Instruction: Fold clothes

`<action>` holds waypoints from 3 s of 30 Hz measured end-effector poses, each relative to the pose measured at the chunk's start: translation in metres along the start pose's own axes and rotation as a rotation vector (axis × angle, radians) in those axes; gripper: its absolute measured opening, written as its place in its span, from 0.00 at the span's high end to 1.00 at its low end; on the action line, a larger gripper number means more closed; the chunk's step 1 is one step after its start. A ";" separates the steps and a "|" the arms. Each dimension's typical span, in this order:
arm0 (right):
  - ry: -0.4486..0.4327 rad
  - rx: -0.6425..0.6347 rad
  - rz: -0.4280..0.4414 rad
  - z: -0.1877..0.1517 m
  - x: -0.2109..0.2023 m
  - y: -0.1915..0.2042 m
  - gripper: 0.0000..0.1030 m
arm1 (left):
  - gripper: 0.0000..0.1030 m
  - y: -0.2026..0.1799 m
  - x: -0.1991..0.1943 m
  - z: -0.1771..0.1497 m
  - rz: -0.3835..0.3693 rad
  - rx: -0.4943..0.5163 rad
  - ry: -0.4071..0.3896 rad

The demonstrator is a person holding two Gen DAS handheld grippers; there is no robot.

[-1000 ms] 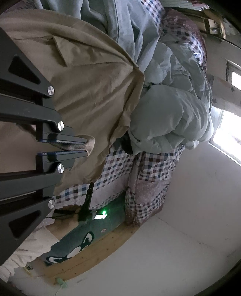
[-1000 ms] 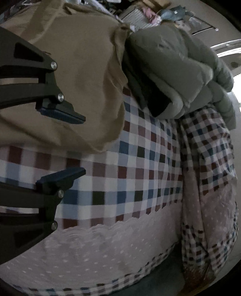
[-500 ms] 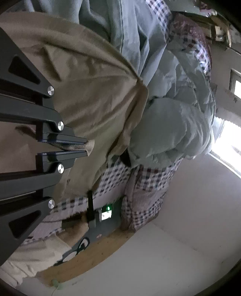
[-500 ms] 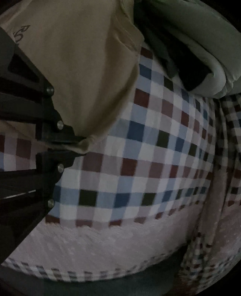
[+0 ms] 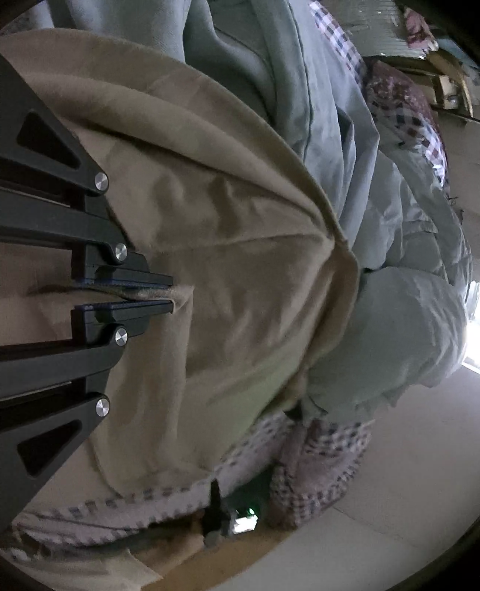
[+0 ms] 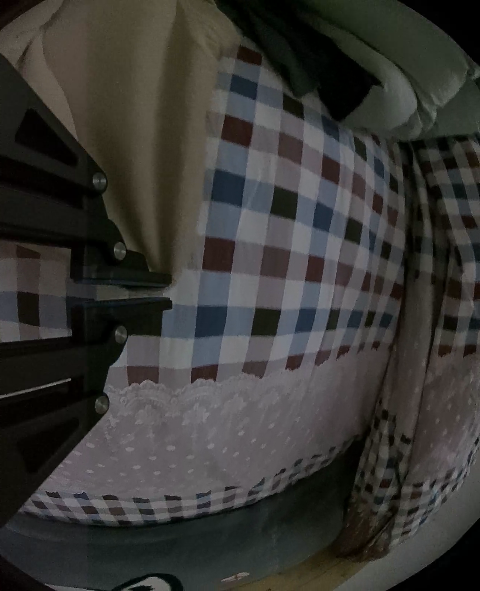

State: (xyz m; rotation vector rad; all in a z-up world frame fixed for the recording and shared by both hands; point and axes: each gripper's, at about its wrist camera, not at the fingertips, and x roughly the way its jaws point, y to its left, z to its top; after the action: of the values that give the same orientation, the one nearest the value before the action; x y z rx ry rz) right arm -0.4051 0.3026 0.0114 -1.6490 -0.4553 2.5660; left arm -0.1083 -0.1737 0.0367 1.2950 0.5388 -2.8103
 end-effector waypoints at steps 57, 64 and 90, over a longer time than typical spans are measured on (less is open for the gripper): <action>-0.196 0.137 0.209 -0.071 -0.068 -0.032 0.54 | 0.42 0.039 -0.056 0.016 0.229 -0.013 -0.190; -0.324 0.142 0.295 -0.125 -0.163 -0.034 0.51 | 0.33 0.051 -0.138 -0.009 0.229 -0.030 -0.272; -0.796 -0.069 0.587 -0.431 -0.472 0.077 0.28 | 0.20 0.060 -0.313 -0.207 0.099 -0.034 -0.381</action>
State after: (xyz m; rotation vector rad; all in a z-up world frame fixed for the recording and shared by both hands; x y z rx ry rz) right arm 0.1918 0.2240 0.2397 -0.7555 -0.0690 3.6373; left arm 0.2594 -0.2109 0.1253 0.7264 0.4861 -2.8421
